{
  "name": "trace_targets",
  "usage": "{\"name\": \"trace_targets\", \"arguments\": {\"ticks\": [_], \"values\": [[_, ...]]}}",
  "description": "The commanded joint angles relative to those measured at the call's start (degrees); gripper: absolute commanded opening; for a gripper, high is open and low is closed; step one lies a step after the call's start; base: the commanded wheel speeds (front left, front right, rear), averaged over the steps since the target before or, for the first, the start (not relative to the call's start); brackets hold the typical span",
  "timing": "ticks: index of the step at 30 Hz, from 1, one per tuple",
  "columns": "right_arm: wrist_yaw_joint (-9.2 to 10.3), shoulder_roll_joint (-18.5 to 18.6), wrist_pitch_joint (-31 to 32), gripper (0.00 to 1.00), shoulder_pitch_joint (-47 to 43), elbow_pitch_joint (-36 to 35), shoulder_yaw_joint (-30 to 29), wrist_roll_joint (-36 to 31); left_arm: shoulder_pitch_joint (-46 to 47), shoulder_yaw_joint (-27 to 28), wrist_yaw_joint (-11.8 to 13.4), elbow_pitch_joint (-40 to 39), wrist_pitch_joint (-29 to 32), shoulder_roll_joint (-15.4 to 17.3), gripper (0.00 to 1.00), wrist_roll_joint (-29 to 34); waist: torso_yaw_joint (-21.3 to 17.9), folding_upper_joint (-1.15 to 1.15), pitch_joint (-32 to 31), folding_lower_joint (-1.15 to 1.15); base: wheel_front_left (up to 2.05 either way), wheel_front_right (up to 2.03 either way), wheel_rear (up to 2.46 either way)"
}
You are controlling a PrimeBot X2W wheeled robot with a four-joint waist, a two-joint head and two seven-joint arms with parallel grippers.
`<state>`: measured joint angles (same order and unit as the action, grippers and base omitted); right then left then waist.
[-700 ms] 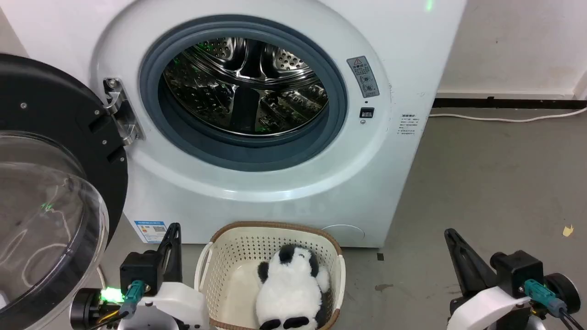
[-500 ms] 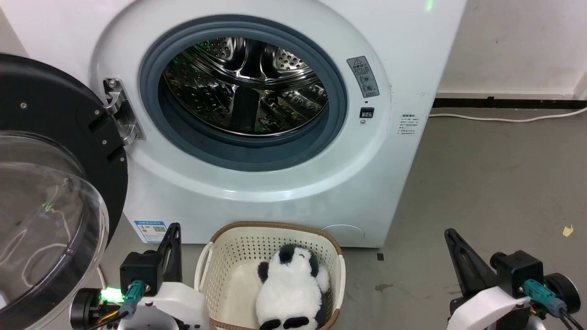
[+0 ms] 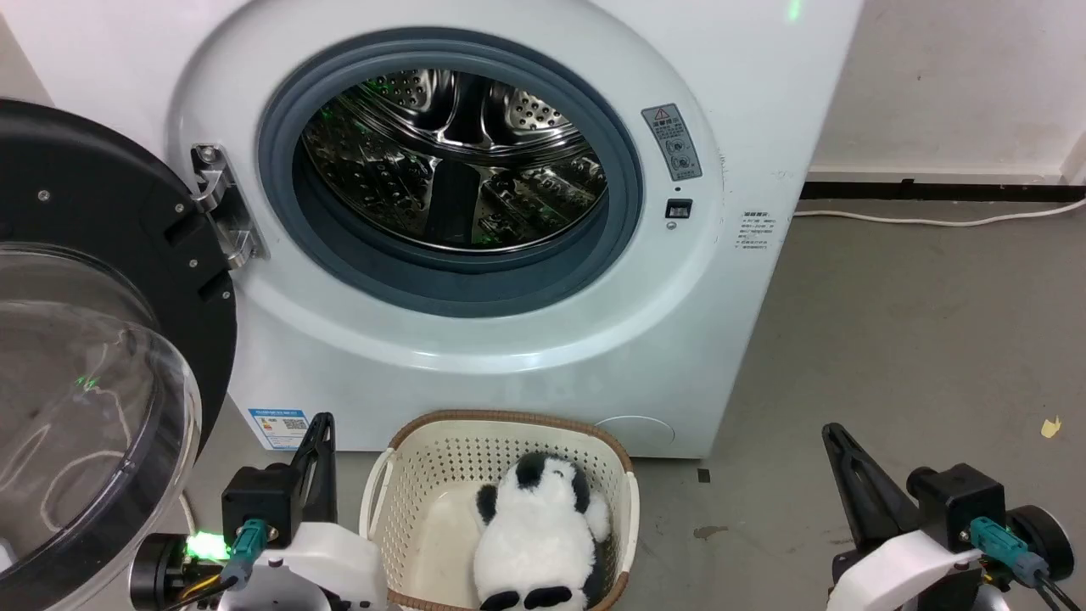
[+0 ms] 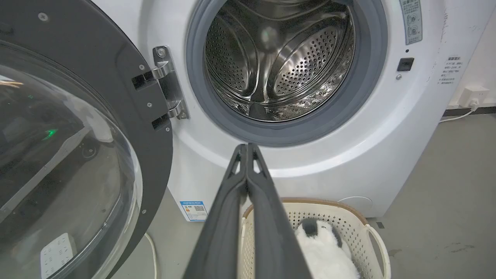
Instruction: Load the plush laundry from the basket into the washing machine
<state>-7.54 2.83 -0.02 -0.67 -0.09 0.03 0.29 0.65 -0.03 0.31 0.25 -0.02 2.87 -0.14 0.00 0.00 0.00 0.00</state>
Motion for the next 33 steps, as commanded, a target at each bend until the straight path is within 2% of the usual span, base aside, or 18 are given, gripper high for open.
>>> {"name": "trace_targets", "arguments": {"ticks": [1,13,14,33], "values": [[0.05,0.0,0.0,0.00,0.7,0.1,0.0,-0.3,-0.7,0.0,-0.3,-0.2,0.0,0.0,0.00,0.1,0.0,0.00,0.0,0.00,0.00,0.00,0.00],[0.05,0.0,0.0,0.00,0.7,0.1,0.0,-0.3,-0.7,0.0,-0.3,-0.2,0.0,0.0,0.00,0.1,0.0,0.00,0.0,0.00,0.00,0.00,0.00],[-0.01,0.0,0.0,1.00,0.0,0.0,0.0,0.0,0.0,0.0,0.0,0.0,0.0,0.0,1.00,0.0,0.0,0.00,0.0,0.00,0.00,0.00,0.00],[0.00,0.0,-2.0,1.00,-0.1,-0.1,-1.4,2.1,0.0,-1.8,0.8,0.0,-2.0,0.0,1.00,-0.5,-1.3,0.00,1.4,0.00,0.00,0.00,0.00]]}}
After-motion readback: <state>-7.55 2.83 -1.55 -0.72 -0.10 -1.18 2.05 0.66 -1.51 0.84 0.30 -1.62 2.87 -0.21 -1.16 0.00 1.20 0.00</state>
